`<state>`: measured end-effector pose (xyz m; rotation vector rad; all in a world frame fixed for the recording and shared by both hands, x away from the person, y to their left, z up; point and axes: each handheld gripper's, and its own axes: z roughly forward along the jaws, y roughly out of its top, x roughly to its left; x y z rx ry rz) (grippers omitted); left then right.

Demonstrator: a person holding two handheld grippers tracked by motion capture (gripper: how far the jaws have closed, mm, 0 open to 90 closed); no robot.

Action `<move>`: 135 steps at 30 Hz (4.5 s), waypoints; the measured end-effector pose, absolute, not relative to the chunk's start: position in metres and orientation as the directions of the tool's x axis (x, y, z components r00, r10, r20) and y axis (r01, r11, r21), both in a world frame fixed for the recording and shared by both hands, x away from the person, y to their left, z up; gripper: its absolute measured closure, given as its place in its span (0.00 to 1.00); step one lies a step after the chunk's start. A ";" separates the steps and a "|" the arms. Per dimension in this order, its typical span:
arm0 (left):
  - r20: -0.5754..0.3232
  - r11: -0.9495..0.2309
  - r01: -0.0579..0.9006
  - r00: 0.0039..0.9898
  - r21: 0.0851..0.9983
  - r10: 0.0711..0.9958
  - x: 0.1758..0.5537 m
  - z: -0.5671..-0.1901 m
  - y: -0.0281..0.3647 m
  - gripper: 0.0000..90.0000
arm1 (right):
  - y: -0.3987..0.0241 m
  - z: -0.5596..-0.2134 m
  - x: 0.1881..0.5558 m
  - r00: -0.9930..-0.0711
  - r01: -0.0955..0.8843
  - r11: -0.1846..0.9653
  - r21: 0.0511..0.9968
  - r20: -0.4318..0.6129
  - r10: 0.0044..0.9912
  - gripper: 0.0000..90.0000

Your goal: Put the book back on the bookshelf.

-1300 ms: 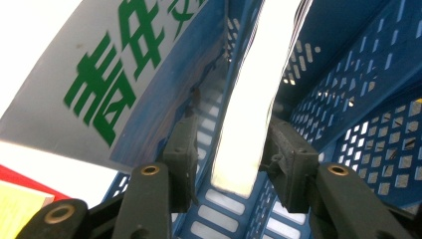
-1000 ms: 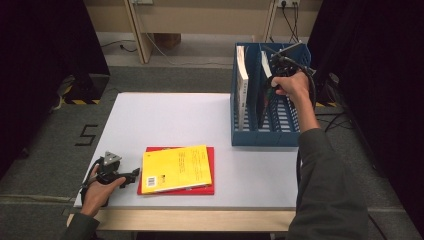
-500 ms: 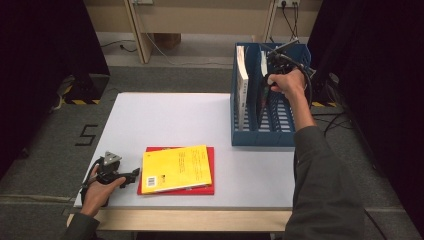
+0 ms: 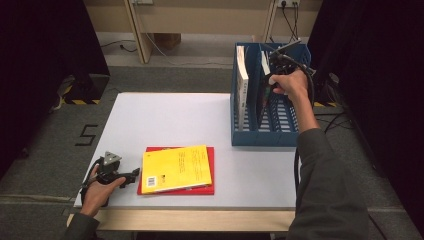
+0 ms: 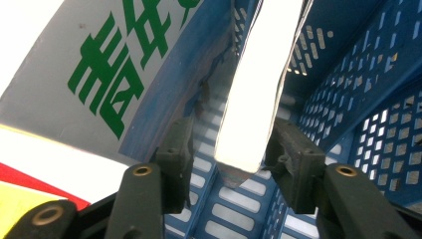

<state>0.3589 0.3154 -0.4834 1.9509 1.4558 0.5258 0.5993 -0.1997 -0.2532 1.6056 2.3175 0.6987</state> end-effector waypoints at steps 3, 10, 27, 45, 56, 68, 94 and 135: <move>-0.057 -0.182 0.694 0.306 0.696 0.950 0.359 -0.483 0.315 0.14 | -0.202 -0.252 0.598 -0.371 0.812 0.281 0.512 0.081 0.925 0.58; -0.057 -0.182 0.694 0.306 0.696 0.950 0.359 -0.483 0.315 0.14 | -0.207 -0.248 0.593 -0.361 0.810 0.267 0.521 0.085 0.929 0.51; -0.057 -0.181 0.693 0.306 0.698 0.950 0.359 -0.484 0.315 0.14 | -0.213 -0.236 0.553 -0.400 0.752 0.276 0.599 0.083 0.913 0.40; -0.056 -0.183 0.693 0.307 0.698 0.950 0.359 -0.484 0.315 0.14 | -0.217 -0.268 0.500 -0.493 0.705 0.282 0.651 0.164 0.854 0.36; -0.056 -0.183 0.693 0.307 0.697 0.950 0.359 -0.484 0.315 0.14 | -0.208 -0.296 0.469 -0.545 0.682 0.287 0.673 0.206 0.813 0.32; -0.056 -0.183 0.693 0.307 0.697 0.950 0.359 -0.484 0.315 0.14 | -0.193 -0.342 0.443 -0.587 0.677 0.292 0.675 0.257 0.768 0.29; -0.061 -0.179 0.695 0.305 0.696 0.950 0.359 -0.483 0.316 0.14 | -0.163 -0.427 0.419 -0.599 0.741 0.342 0.578 0.340 0.725 0.28; -0.155 -0.241 0.656 0.484 0.715 0.861 0.347 -0.464 0.297 0.49 | -0.135 -0.444 0.416 -0.624 0.750 0.377 0.543 0.393 0.675 0.28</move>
